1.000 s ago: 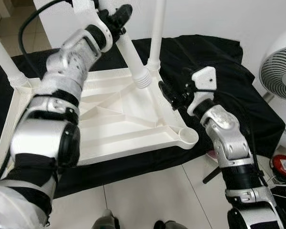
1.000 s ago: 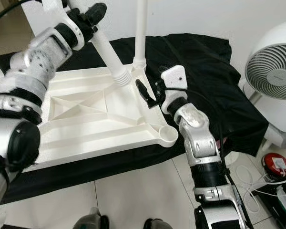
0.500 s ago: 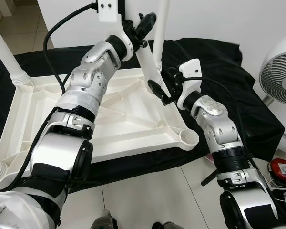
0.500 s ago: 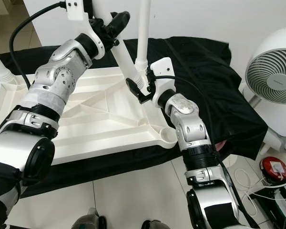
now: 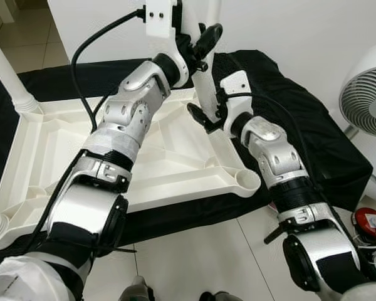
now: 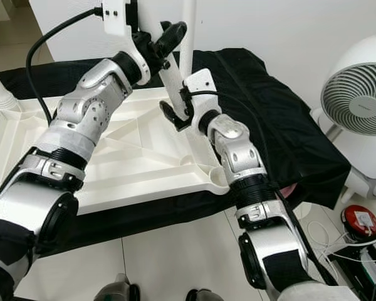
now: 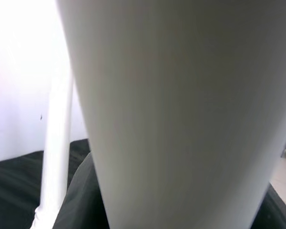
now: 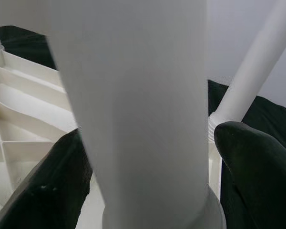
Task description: Building children table
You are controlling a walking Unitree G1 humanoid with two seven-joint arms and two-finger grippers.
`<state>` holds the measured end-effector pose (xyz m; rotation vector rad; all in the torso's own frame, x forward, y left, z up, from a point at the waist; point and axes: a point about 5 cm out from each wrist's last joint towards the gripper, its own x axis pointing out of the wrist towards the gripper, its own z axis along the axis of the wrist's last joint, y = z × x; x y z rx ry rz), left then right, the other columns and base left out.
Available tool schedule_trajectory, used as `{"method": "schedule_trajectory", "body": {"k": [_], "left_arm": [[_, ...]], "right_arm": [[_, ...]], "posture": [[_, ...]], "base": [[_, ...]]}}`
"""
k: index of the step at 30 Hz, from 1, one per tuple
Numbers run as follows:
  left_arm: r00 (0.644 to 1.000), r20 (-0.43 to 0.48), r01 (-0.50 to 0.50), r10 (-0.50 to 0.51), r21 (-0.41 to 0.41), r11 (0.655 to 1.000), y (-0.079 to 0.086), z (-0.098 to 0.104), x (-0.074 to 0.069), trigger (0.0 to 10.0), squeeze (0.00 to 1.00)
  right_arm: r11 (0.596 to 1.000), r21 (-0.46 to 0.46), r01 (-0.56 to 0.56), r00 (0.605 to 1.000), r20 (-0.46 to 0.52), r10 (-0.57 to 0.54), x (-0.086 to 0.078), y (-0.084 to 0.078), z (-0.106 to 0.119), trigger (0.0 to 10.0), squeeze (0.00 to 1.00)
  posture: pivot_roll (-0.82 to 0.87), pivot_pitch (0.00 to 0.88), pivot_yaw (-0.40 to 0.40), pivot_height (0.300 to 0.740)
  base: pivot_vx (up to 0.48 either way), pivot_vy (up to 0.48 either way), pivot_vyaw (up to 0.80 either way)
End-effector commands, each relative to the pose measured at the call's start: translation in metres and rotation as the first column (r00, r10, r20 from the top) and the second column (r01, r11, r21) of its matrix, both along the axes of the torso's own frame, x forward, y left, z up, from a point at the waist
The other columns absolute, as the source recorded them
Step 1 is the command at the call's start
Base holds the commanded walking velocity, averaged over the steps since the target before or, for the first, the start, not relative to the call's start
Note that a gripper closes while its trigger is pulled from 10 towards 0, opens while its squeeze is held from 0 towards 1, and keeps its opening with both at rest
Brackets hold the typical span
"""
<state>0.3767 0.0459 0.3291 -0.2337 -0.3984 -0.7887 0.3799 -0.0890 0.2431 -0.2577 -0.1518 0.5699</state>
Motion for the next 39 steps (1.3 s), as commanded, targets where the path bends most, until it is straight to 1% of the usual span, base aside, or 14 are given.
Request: {"method": "schedule_trajectory", "body": {"k": [1,5,15,16,17,18,19,21,22,23,28,35,36,39], "left_arm": [[0.954,0.120,0.262,-0.275,0.111,0.959,-0.014,0.002,-0.016,10.0,0.00],[0.953,0.121,0.266,-0.280,0.115,0.957,-0.017,0.000,-0.019,10.0,0.00],[0.949,0.125,0.274,-0.288,0.118,0.954,-0.019,0.000,-0.021,10.0,0.00],[0.949,0.124,0.275,-0.289,0.118,0.954,-0.019,0.000,-0.021,10.0,0.00],[0.949,0.124,0.275,-0.289,0.118,0.954,-0.020,0.000,-0.022,10.0,0.00],[0.949,0.124,0.275,-0.289,0.118,0.954,-0.020,0.000,-0.022,10.0,0.00],[0.949,0.123,0.276,-0.290,0.119,0.954,-0.020,-0.001,-0.022,10.0,0.00],[0.949,0.123,0.276,-0.290,0.121,0.954,-0.020,-0.001,-0.022,10.0,0.00],[0.949,0.123,0.277,-0.291,0.121,0.953,-0.021,-0.001,-0.023,10.0,0.00],[0.949,0.122,0.278,-0.292,0.122,0.953,-0.021,-0.001,-0.023,10.0,0.00],[0.948,0.124,0.278,-0.293,0.126,0.952,-0.022,-0.001,-0.023,10.0,0.00],[0.948,0.131,0.274,-0.290,0.126,0.953,-0.021,0.002,-0.021,10.0,0.00],[0.947,0.133,0.276,-0.292,0.128,0.953,-0.021,0.002,-0.022,10.0,0.00],[0.944,0.135,0.284,-0.302,0.136,0.949,-0.023,0.001,-0.023,10.0,0.00]], "right_arm": [[1.000,-0.020,-0.003,1.000,0.009,0.003,0.002,0.005,0.003,10.0,0.00],[0.999,-0.034,-0.004,1.000,0.015,0.005,0.005,0.008,0.007,10.0,0.00],[0.998,-0.062,-0.030,0.999,0.031,0.032,0.006,0.014,0.010,10.0,0.00],[0.997,-0.071,-0.035,0.999,0.035,0.037,0.007,0.015,0.009,9.3,0.00],[0.996,-0.079,-0.046,0.998,0.036,0.049,0.006,0.016,0.008,3.2,0.00],[0.996,-0.079,-0.046,0.998,0.036,0.049,0.006,0.016,0.008,3.2,0.00],[0.995,-0.086,-0.053,0.998,0.039,0.057,0.006,0.017,0.008,2.0,0.00],[0.994,-0.089,-0.058,0.997,0.040,0.062,0.006,0.018,0.007,2.0,0.00],[0.994,-0.092,-0.065,0.997,0.041,0.069,0.006,0.019,0.007,1.1,0.00],[0.992,-0.100,-0.075,0.996,0.041,0.080,0.005,0.020,0.006,0.0,0.00],[0.990,-0.110,-0.087,0.995,0.035,0.091,0.004,0.021,0.004,0.0,0.00],[0.991,-0.109,-0.076,0.997,0.013,0.078,0.004,0.019,-0.003,0.0,0.00],[0.993,-0.102,-0.062,0.998,-0.001,0.062,0.005,0.017,-0.005,10.0,0.00],[0.995,-0.091,-0.038,0.999,-0.015,0.037,0.006,0.016,-0.009,10.0,0.00]], "posture": [[-0.03,0.000,-0.016,0.740],[-0.03,0.000,-0.016,0.740],[-0.03,0.000,-0.020,0.740],[-0.03,0.000,-0.020,0.740],[-0.03,0.000,-0.020,0.740],[-0.03,0.000,-0.020,0.740],[-0.03,0.000,-0.019,0.740],[-0.03,0.000,-0.019,0.740],[-0.03,0.000,-0.018,0.740],[-0.03,0.000,-0.018,0.740],[-0.03,0.000,-0.018,0.740],[-0.04,0.000,-0.014,0.740],[-0.04,0.000,-0.012,0.740],[-0.04,0.000,-0.012,0.740]], "base": [[0.000,0.000,0.00],[0.000,0.000,0.00],[0.000,0.000,0.00],[0.000,0.000,0.00],[0.000,0.000,0.00],[0.000,0.000,0.00],[0.000,0.000,0.00],[0.000,0.000,0.00],[0.000,0.000,0.00],[0.000,0.000,0.00],[0.000,0.000,0.00],[0.000,0.000,0.00],[0.000,0.000,0.00],[0.000,0.000,0.00]]}}
